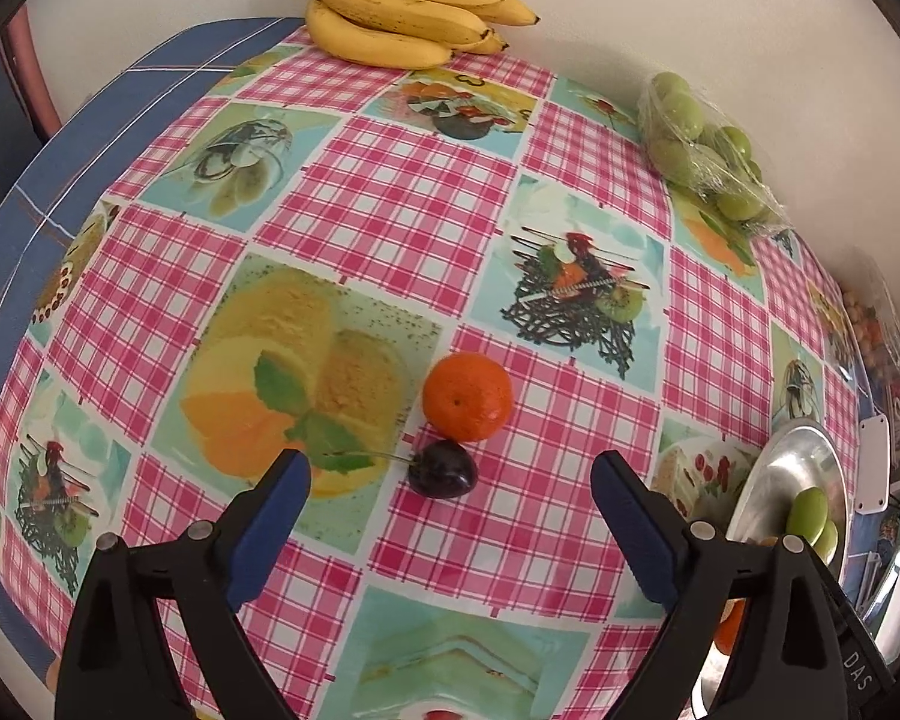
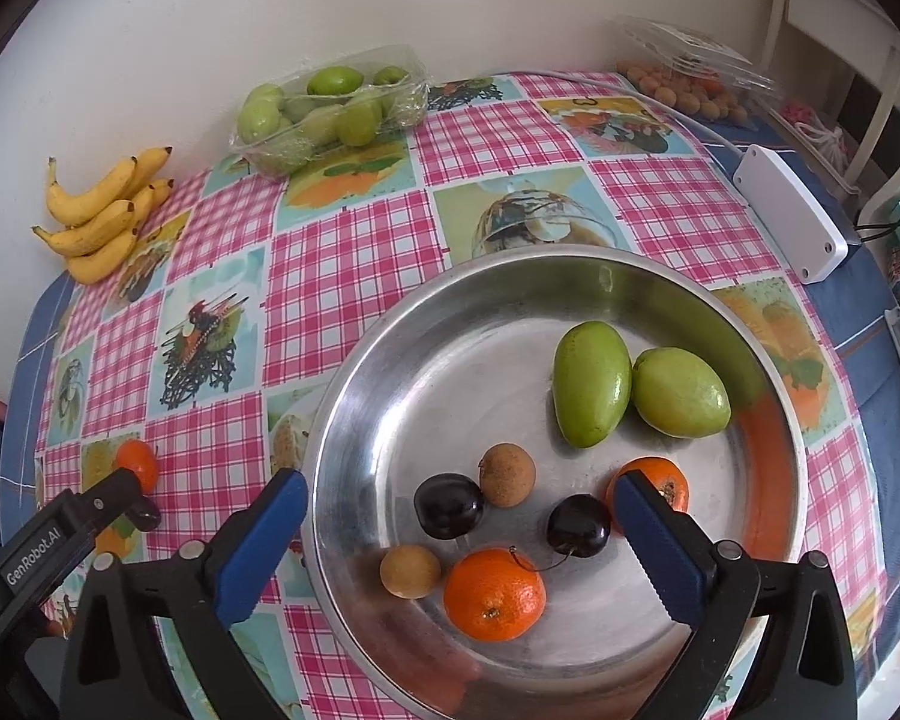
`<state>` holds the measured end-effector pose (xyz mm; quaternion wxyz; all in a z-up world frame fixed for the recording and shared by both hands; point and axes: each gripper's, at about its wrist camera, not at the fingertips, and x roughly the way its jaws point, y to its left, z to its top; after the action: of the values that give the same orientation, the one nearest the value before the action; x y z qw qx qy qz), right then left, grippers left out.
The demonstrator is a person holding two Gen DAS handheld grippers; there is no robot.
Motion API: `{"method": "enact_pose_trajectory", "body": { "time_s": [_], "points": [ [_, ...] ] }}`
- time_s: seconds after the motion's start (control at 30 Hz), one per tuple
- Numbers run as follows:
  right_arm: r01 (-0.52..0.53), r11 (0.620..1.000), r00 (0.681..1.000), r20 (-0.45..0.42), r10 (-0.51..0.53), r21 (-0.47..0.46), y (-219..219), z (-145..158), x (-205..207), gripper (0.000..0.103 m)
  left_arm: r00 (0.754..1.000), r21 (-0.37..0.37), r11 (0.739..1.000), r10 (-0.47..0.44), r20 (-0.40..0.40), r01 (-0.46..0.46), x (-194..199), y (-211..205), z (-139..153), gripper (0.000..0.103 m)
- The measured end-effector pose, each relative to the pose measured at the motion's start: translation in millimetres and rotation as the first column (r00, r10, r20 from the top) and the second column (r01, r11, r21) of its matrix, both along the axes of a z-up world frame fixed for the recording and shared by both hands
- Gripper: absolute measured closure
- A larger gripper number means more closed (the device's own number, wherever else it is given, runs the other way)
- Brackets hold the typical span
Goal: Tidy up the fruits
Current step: 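Move both open tools back to the tangerine and black plum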
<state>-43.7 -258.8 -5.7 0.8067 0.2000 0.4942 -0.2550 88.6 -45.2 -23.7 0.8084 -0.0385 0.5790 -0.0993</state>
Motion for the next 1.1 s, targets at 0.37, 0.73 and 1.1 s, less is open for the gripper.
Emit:
{"method": "enact_pose_trajectory", "body": {
  "time_s": [0.37,0.73,1.1],
  "points": [
    [-0.066,0.998,0.998,0.02,0.066,0.004,20,5,10,0.0,0.999,0.029,0.999,0.034,-0.008,-0.033,19,35,-6,0.008],
    [-0.191,0.982,0.981,0.029,0.191,-0.003,63,6,30,0.0,0.997,0.089,0.993,0.071,0.006,-0.071,33,72,-4,0.008],
    [-0.265,0.964,0.964,0.047,0.263,0.027,92,3,44,0.0,0.993,0.09,0.989,0.121,0.008,-0.121,34,88,-4,0.008]
  ]
}}
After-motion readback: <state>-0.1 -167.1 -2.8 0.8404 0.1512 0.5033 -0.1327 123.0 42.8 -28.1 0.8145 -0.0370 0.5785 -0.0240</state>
